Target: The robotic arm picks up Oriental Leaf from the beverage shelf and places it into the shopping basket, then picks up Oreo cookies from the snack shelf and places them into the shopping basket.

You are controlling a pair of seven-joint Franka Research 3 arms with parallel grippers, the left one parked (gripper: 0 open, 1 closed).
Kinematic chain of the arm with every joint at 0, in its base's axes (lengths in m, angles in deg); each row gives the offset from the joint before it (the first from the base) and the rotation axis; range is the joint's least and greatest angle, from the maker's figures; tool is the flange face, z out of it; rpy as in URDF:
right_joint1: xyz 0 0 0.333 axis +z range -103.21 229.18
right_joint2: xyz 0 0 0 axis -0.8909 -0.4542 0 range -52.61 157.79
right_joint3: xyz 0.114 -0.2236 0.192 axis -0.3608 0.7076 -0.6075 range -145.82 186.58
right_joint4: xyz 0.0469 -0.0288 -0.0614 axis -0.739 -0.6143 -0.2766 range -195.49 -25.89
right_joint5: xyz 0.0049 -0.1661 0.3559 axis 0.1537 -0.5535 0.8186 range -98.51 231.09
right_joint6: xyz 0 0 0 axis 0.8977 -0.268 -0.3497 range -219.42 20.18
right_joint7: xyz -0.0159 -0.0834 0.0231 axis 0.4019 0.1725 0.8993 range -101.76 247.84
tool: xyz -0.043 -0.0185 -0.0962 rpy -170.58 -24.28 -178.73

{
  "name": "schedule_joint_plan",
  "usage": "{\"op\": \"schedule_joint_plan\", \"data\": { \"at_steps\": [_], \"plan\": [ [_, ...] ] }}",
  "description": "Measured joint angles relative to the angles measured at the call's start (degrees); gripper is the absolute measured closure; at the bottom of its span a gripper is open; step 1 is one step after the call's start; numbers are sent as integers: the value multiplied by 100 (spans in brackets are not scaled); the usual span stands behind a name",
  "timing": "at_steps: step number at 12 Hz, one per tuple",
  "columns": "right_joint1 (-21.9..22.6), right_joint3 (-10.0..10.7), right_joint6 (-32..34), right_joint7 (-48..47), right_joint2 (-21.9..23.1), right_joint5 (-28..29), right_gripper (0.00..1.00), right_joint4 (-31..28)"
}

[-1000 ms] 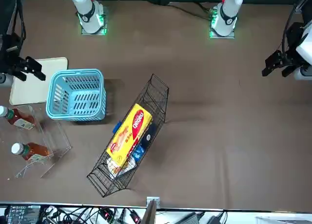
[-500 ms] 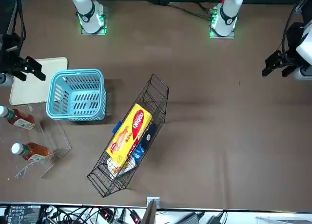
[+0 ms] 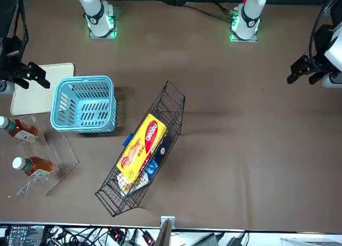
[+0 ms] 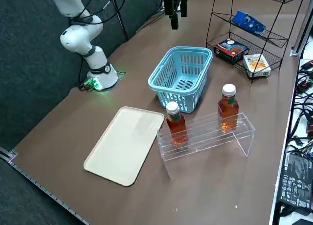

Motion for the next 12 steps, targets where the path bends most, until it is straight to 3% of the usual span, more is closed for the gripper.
{"op": "schedule_joint_plan", "data": {
  "at_steps": [12],
  "plan": [
    [-8, 4, -7, 136, 0, -4, 0, 0]
  ]
}}
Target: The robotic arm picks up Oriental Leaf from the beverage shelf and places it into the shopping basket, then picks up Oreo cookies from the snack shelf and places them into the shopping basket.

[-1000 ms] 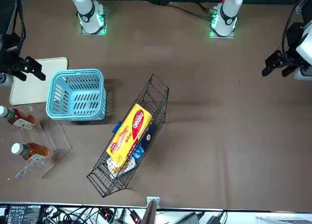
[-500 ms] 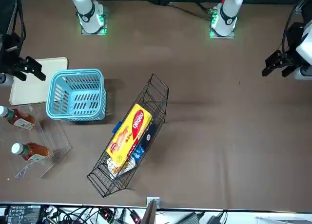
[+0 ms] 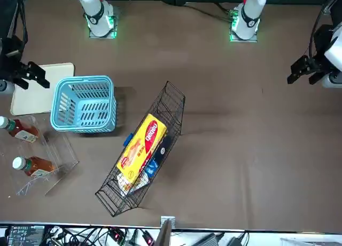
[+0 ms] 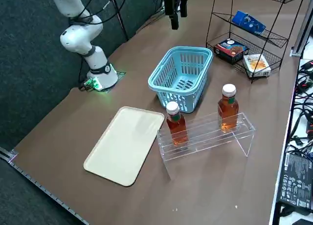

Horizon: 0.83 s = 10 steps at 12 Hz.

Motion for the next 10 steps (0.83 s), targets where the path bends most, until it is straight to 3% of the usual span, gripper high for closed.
{"op": "schedule_joint_plan", "data": {
  "at_steps": [4, 10],
  "plan": [
    [-103, 48, -1, 790, -22, -7, 0, 0],
    [-660, 95, -98, 2524, -268, -68, 0, 203]
  ]
}}
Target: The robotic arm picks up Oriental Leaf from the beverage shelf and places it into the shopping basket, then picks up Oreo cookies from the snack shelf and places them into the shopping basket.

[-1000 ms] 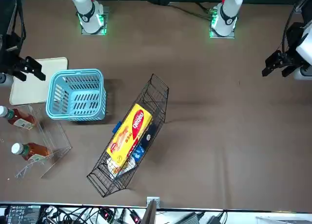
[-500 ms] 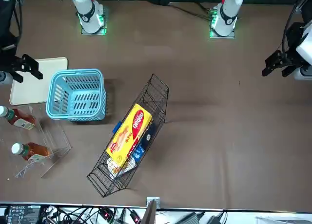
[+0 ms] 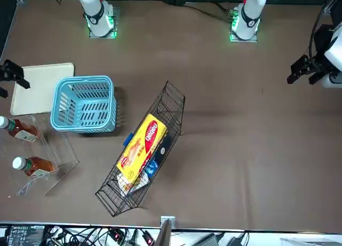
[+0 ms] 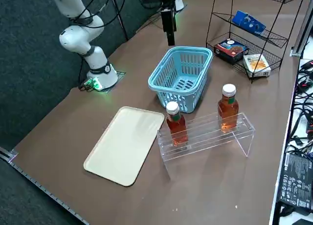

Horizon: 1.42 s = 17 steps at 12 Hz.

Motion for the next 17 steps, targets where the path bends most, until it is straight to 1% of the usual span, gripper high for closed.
{"op": "schedule_joint_plan", "data": {
  "at_steps": [1, 5, 9, 12, 17],
  "plan": [
    [-197, 7, -21, 566, -164, -21, 0, 173],
    [-543, 15, -142, 1884, -612, -150, 0, 676],
    [-873, 18, -525, 2943, -978, -159, 0, 968],
    [-1058, 18, -776, 3346, -1138, -159, 0, 1005],
    [-1235, 19, -803, 3450, -1424, -118, 0, 1145]
  ]
}}
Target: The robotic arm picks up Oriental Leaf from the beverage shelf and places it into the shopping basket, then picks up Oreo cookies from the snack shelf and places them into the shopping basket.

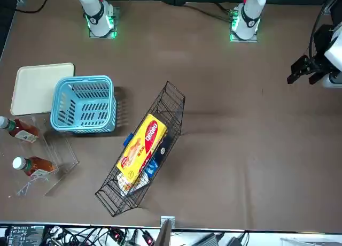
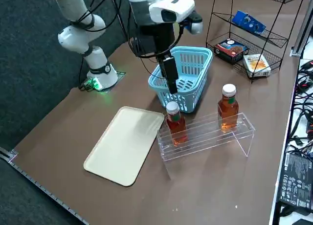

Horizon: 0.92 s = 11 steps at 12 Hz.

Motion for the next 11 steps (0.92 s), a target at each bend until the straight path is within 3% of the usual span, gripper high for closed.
{"op": "schedule_joint_plan", "data": {
  "at_steps": [6, 11],
  "plan": [
    [-75, 0, -28, 3, -340, 26, 0, 9],
    [-112, -1, -477, 4, -553, 170, 0, -194]
  ]
}}
